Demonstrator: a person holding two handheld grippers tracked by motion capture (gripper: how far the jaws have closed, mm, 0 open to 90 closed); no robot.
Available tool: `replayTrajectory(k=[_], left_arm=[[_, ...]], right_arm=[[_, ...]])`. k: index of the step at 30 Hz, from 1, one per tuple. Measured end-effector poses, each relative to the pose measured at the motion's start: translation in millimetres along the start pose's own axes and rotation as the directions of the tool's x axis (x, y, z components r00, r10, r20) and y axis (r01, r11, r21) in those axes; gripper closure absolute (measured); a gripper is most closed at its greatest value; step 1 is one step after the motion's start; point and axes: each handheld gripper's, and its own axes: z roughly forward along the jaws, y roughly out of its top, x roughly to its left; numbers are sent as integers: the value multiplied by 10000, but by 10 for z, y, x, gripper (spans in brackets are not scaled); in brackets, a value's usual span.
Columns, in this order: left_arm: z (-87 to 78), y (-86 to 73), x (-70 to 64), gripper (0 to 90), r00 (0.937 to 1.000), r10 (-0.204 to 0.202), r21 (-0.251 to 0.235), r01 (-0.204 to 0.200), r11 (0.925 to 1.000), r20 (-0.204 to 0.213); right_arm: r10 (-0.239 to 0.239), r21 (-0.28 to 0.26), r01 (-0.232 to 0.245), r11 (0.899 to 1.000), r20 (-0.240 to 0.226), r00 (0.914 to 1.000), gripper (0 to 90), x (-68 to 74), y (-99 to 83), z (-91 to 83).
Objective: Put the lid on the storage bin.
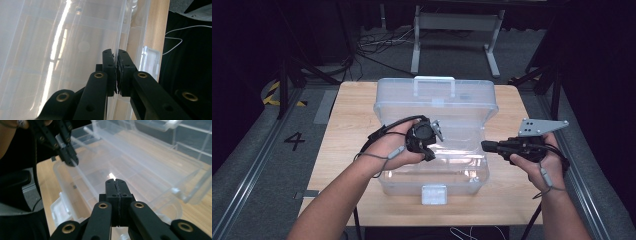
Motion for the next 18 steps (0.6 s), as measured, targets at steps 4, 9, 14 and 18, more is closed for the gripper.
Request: replayTrajectory(k=[4, 9, 14, 18], left_arm=[[5, -17, -17, 861, 9999, -48, -103, 47, 9999, -100], [13, -30, -35, 860, 9999, -79, -137, 77, 9999, -125], [21, -38, -62, 859, 9997, -40, -123, 37, 9999, -236], [31, -47, -89, 859, 9996, -48, -51, 46, 10000, -287]], right_arm=[[271, -334, -267, 9991, 117, 9996, 900, -55, -4, -31], [506, -585, -492, 9971, 231, 9984, 900, -94, -11, -39], [666, -796, -632, 9948, 406, 9970, 900, -114, -17, -54], [698, -833, -658, 9943, 455, 9965, 900, -123, -21, -58]])
